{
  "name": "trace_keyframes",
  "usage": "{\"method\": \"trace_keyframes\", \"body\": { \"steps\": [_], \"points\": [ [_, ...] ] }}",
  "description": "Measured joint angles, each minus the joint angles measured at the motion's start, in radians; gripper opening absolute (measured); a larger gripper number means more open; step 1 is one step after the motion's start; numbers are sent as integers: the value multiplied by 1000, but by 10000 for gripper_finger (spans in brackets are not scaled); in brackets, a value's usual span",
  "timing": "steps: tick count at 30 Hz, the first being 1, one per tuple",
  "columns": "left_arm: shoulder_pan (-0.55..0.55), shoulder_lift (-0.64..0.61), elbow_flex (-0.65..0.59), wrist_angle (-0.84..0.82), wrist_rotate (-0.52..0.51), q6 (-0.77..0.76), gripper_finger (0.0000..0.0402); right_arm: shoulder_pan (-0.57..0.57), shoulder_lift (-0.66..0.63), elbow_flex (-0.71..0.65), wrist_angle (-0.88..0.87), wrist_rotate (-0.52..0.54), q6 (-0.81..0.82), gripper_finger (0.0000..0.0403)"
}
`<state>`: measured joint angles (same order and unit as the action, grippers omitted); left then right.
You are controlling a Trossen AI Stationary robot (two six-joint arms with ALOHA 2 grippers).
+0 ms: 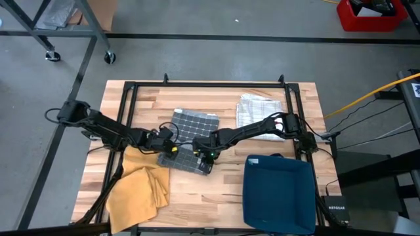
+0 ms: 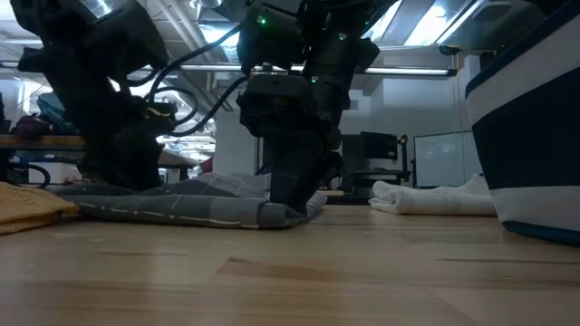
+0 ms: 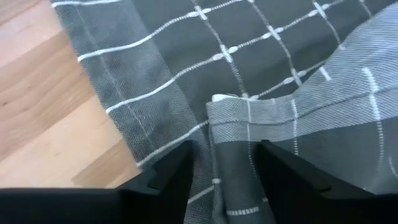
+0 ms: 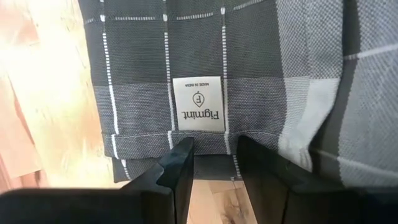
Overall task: Fold towel
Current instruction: Fold the gray towel
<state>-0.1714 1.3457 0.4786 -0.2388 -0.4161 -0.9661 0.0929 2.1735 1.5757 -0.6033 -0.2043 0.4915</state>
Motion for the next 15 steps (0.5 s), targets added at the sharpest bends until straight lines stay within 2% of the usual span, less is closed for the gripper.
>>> {"method": "trace_keyframes", "body": {
  "steps": [9, 11, 15],
  "points": [
    [1, -27, 0, -13, 6, -15, 17, 0, 0, 1, -1, -8, 0, 131],
    [1, -46, 0, -14, 6, -15, 8, -1, 0, 1, -4, -22, 0, 131],
    [2, -92, 0, -28, -14, 6, 18, -1, 0, 1, -5, -24, 0, 131]
  ]
}}
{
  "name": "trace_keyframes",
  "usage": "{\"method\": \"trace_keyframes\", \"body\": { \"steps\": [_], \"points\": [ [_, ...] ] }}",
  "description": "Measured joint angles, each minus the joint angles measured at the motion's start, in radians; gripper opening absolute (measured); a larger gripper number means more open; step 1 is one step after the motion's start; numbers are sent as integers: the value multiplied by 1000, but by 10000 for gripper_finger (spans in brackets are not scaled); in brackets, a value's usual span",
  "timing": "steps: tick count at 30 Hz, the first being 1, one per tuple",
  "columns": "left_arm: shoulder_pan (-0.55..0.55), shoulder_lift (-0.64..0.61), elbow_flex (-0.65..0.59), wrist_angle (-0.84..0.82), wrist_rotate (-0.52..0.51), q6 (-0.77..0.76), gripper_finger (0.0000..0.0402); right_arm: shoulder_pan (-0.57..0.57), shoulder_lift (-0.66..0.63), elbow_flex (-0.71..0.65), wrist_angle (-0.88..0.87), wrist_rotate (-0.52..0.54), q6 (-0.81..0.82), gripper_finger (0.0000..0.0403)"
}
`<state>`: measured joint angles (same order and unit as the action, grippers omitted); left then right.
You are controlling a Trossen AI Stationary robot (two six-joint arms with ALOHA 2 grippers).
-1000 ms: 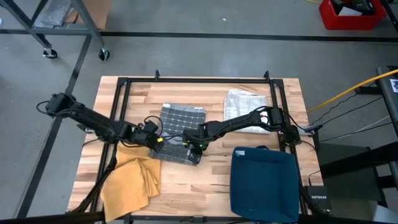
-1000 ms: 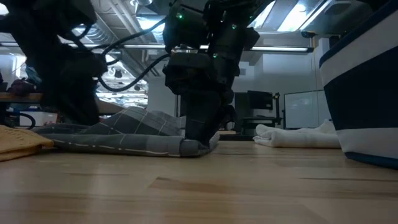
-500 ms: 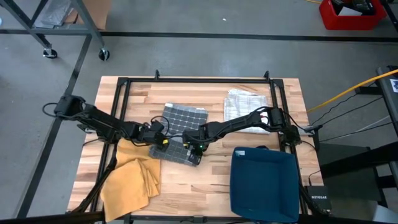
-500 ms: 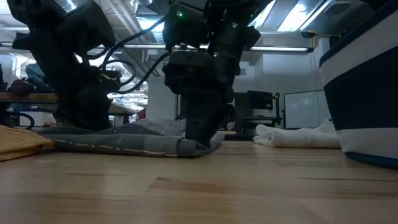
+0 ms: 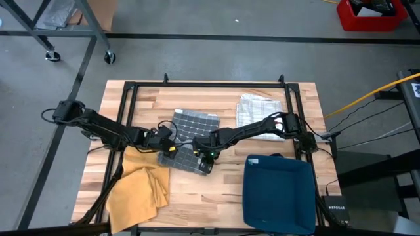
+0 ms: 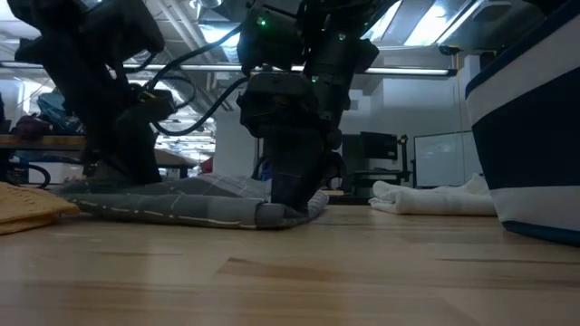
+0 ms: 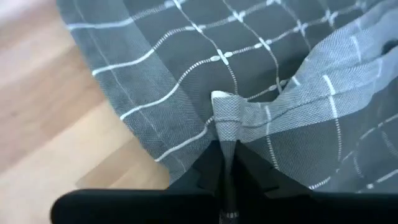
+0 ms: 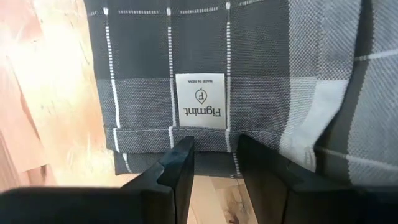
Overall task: Fold towel
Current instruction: Fold the gray towel
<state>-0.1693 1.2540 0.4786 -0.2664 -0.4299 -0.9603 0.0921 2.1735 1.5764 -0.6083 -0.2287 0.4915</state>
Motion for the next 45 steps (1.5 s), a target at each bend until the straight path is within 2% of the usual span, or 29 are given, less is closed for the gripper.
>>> {"method": "trace_keyframes", "body": {
  "steps": [6, 11, 17, 21, 27, 29, 36, 40, 45],
  "points": [
    [2, -75, 0, -115, -93, -9, 6, 0, 0, 0, -1, 0, 0, 131],
    [16, -95, -1, -220, -100, -62, 14, 0, -1, 0, -4, -1, 0, 131],
    [16, -95, -1, -223, -97, -8, 18, 0, -1, 1, -2, 8, 0, 131],
    [18, -95, -1, -227, -118, 51, 53, 0, -1, 1, 6, 9, -2, 131],
    [51, -97, -1, -222, -239, 33, 133, 0, -1, 1, 33, 11, -32, 131],
    [66, -101, -1, -216, -257, 73, 153, 0, -1, 1, 41, 11, -39, 131],
    [96, -121, -1, -205, -265, 286, 179, 19, -1, 3, 112, 25, -131, 131],
    [100, -155, 0, -181, -264, 402, 180, 58, -1, 52, 110, 95, -253, 131],
    [100, -188, 0, -161, -262, 477, 180, 120, -1, 124, 118, 293, -483, 131]
  ]
}}
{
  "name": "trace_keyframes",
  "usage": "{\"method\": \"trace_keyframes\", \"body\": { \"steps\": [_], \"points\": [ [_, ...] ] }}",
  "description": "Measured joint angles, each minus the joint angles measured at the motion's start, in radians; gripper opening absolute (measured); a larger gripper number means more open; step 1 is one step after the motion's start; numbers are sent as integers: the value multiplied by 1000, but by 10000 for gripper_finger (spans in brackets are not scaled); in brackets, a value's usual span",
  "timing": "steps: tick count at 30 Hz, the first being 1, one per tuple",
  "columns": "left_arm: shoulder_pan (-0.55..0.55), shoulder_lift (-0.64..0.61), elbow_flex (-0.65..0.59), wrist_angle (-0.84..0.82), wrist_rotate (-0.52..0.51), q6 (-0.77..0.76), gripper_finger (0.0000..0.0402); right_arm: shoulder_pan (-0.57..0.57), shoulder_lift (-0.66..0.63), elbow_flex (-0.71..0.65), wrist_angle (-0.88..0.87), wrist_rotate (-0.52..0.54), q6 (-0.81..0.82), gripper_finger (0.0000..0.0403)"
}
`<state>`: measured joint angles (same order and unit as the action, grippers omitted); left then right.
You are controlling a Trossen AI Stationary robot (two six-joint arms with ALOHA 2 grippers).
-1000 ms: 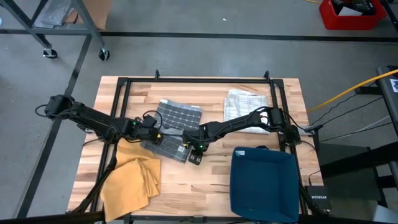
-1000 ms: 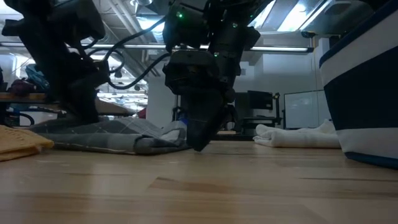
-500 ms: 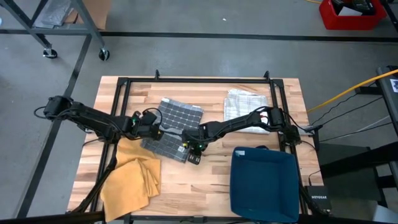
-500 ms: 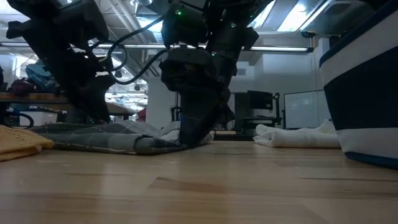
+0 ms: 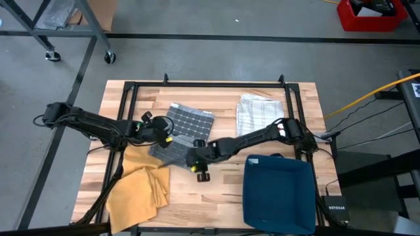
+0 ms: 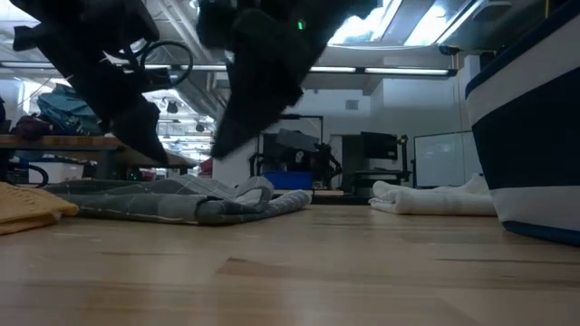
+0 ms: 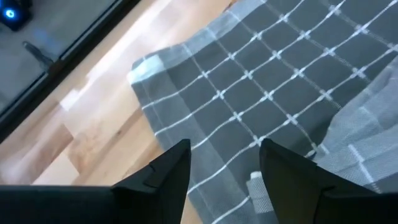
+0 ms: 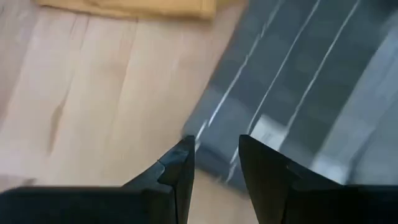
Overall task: Fold towel
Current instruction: Fold the gray towel
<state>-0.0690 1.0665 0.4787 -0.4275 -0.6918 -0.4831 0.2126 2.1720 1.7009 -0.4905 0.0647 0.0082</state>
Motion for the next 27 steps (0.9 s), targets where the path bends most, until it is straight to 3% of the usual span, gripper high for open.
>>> {"method": "trace_keyframes", "body": {
  "steps": [6, 11, 18, 27],
  "points": [
    [0, -9, 0, -2, 0, 20, 180, 37, 0, 13, 12, 150, -94, 131],
    [0, -9, 0, -3, 0, 25, 180, 37, 0, 15, 18, 148, -97, 131],
    [-1, -9, 0, -7, 0, 39, 180, 37, 6, 14, 8, 126, -222, 131],
    [-2, -9, 0, -6, 1, 38, 180, 38, 21, 14, -15, 96, -226, 131]
  ]
}}
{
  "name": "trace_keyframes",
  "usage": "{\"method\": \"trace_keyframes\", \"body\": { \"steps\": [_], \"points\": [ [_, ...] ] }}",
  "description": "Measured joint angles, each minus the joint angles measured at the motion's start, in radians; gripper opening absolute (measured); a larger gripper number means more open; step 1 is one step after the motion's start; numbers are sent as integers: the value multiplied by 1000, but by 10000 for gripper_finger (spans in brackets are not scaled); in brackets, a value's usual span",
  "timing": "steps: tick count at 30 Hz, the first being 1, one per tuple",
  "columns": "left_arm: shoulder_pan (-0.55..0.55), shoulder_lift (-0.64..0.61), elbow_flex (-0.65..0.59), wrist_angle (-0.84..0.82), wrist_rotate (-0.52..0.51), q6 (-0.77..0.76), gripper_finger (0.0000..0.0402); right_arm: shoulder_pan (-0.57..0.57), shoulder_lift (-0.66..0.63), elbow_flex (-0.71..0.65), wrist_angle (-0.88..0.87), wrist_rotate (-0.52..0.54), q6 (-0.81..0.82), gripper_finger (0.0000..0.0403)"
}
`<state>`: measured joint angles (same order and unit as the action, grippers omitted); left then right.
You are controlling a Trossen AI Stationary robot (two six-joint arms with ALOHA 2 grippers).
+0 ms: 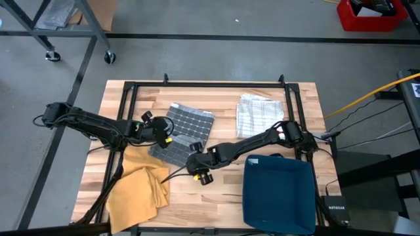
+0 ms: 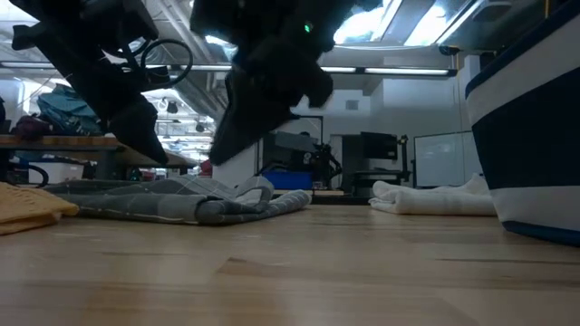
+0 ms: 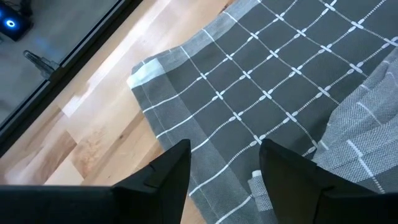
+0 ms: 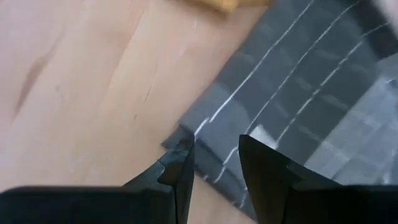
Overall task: Fold towel
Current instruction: Fold the gray towel
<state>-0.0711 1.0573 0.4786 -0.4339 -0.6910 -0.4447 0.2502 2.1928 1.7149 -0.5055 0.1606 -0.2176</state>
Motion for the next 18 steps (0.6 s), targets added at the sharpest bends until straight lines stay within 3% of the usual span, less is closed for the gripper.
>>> {"method": "trace_keyframes", "body": {
  "steps": [14, 18],
  "points": [
    [0, 0, 0, -1, 8, 0, 180, 12, 82, -2, 4, 4, -106, 131],
    [0, 0, 0, -1, 8, 0, 180, 12, 89, -2, 13, 54, -131, 131]
  ]
}}
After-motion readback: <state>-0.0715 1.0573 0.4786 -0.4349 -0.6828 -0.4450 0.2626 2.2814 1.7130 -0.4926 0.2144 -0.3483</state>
